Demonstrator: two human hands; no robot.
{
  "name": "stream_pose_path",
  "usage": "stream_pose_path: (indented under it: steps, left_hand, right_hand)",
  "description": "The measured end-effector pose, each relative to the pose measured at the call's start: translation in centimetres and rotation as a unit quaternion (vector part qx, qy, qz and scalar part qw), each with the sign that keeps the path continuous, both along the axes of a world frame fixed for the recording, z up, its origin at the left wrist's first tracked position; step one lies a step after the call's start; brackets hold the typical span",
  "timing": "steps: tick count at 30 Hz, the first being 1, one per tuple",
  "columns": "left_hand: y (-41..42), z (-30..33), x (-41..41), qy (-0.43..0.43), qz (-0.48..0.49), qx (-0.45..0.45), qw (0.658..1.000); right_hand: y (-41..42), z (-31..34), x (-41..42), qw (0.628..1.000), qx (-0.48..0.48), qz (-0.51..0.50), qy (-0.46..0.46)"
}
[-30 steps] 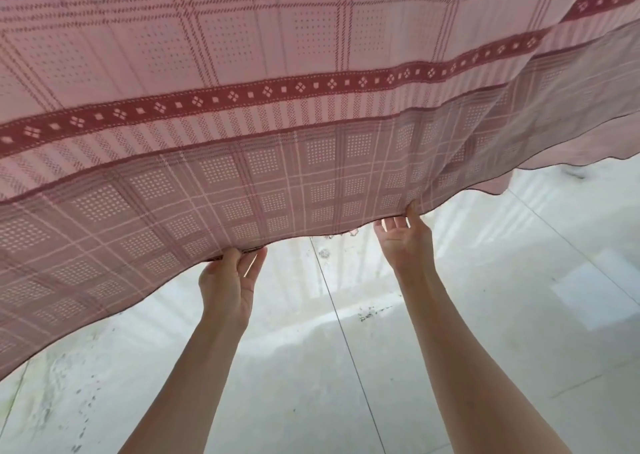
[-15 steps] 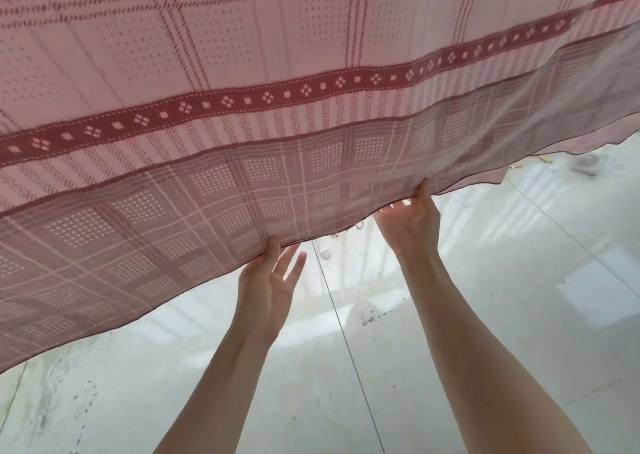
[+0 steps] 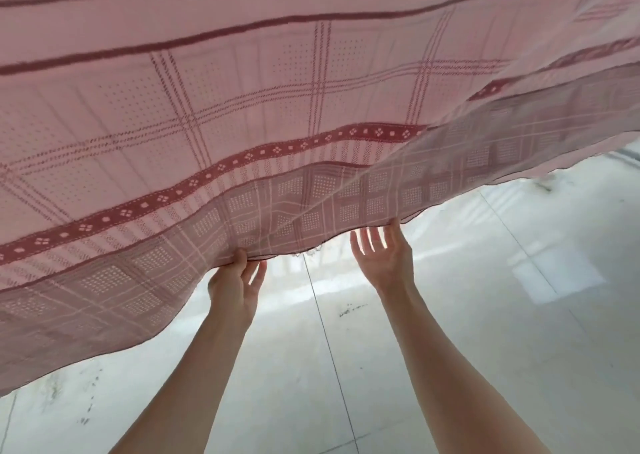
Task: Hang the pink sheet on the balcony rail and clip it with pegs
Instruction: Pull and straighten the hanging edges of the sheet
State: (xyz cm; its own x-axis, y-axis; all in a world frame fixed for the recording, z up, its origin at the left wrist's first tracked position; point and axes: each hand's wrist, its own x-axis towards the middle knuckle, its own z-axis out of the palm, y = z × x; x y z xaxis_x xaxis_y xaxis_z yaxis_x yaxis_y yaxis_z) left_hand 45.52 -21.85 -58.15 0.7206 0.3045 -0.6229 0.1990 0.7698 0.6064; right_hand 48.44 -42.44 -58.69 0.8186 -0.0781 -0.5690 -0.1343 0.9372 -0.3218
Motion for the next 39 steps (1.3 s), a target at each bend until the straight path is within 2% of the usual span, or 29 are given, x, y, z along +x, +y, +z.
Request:
stream_pose_path:
  steps: [3, 6, 12, 17, 22, 26, 32, 35, 39]
  left_hand:
    - [0.7, -0.4, 0.2, -0.018, -0.027, -0.002, 0.999]
    - [1.3, -0.5, 0.0, -0.038, -0.050, -0.008, 0.998]
    - [0.7, 1.6, -1.6, 0.000, -0.023, -0.053, 0.998]
    - [-2.4, 1.1, -0.7, -0.030, -0.017, -0.076, 0.996]
    - [-8.6, -1.5, -1.0, -0.079, -0.015, -0.085, 0.993]
    - [-16.8, -2.9, 0.2, -0.125, -0.048, -0.108, 0.985]
    - [-29.5, -1.4, 2.3, -0.169, -0.108, -0.071, 0.977]
    - [-32.9, 0.1, 4.2, -0.154, -0.088, -0.020, 0.984]
    - [-34.8, 0.2, 6.5, -0.089, -0.024, 0.036, 0.995]
  right_hand:
    - [0.0, 0.0, -0.4, 0.999, -0.036, 0.015, 0.006]
    - [-0.7, 1.4, -0.7, 0.998, -0.061, 0.013, -0.032]
    - [-4.7, 7.2, -1.0, 0.992, -0.116, 0.018, -0.054]
    - [-10.1, 7.7, -0.4, 0.990, -0.127, -0.001, -0.054]
    - [-18.4, 5.7, 1.8, 0.989, -0.145, -0.003, -0.035]
    - [-24.7, 3.0, 4.2, 0.985, -0.157, 0.034, -0.066]
    - [-32.8, 1.5, 6.2, 0.990, -0.080, 0.033, -0.115]
    - [-35.6, 1.8, 7.7, 0.985, -0.101, 0.053, -0.130]
    - [-37.0, 0.3, 8.6, 0.979, -0.099, 0.092, -0.151]
